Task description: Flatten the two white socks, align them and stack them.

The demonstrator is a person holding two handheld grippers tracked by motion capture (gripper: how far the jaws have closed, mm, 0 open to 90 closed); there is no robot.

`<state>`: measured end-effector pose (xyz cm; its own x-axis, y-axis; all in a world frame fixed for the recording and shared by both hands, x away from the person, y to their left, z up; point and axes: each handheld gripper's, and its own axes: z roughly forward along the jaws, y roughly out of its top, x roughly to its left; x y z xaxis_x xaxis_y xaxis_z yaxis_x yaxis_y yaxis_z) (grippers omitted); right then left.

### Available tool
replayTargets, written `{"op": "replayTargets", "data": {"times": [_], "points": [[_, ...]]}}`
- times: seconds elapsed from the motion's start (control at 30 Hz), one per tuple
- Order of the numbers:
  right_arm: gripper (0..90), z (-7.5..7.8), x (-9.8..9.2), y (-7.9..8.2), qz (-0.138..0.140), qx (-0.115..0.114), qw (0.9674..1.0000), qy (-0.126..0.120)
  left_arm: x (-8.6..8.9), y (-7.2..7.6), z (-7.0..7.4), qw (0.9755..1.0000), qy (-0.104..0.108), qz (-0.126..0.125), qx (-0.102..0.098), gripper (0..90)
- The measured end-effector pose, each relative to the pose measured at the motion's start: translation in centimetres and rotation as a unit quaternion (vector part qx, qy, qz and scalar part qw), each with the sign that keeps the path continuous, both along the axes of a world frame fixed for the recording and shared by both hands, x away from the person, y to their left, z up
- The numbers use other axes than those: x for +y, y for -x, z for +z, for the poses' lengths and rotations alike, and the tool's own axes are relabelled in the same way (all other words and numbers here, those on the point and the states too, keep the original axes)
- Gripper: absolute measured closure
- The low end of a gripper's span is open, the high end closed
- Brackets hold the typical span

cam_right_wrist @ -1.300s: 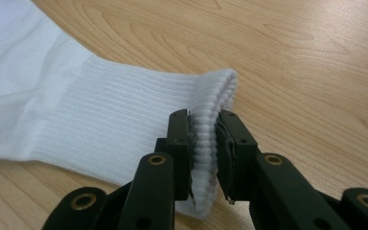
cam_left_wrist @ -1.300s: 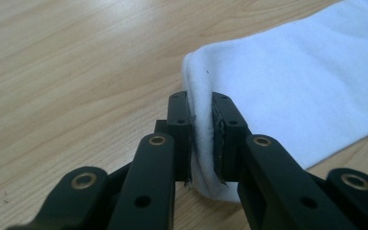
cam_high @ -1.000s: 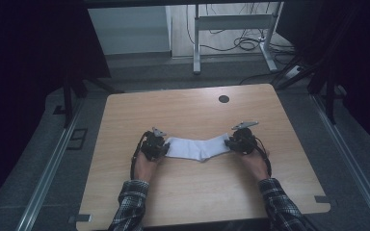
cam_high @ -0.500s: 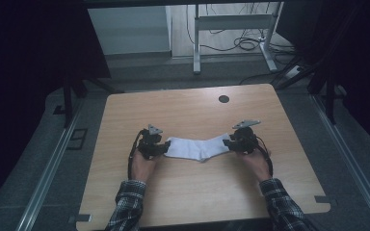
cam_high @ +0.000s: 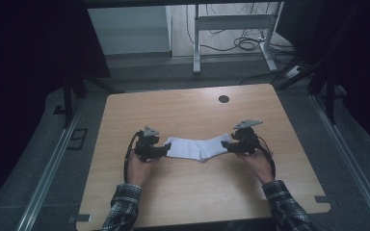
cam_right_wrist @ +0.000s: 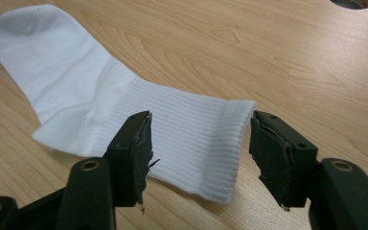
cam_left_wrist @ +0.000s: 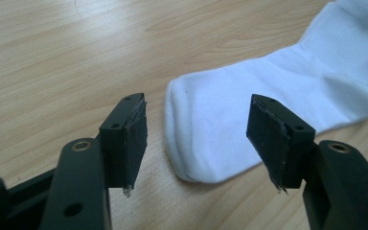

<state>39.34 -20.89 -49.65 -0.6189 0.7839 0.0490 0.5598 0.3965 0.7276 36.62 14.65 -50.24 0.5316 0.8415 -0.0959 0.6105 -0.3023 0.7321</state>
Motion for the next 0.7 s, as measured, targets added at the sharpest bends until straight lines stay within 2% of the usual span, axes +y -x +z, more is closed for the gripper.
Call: {"op": "replayTargets", "data": {"times": [0.27,0.53,0.7], "points": [[36.2,0.7,-0.4,0.8,0.014,-0.002,0.9999,-0.008,0.0,1.3,0.9,0.9997,0.005,-0.022,-0.006,31.8],[26.6,1.2,-1.1,1.9,0.025,0.000,0.9996,-0.015,-0.1,2.9,1.7,0.9991,0.013,-0.040,-0.008,25.0],[20.1,1.5,-1.6,2.8,0.029,-0.005,0.9995,-0.016,0.1,4.1,2.0,0.9988,0.010,-0.047,-0.010,20.6]]}}
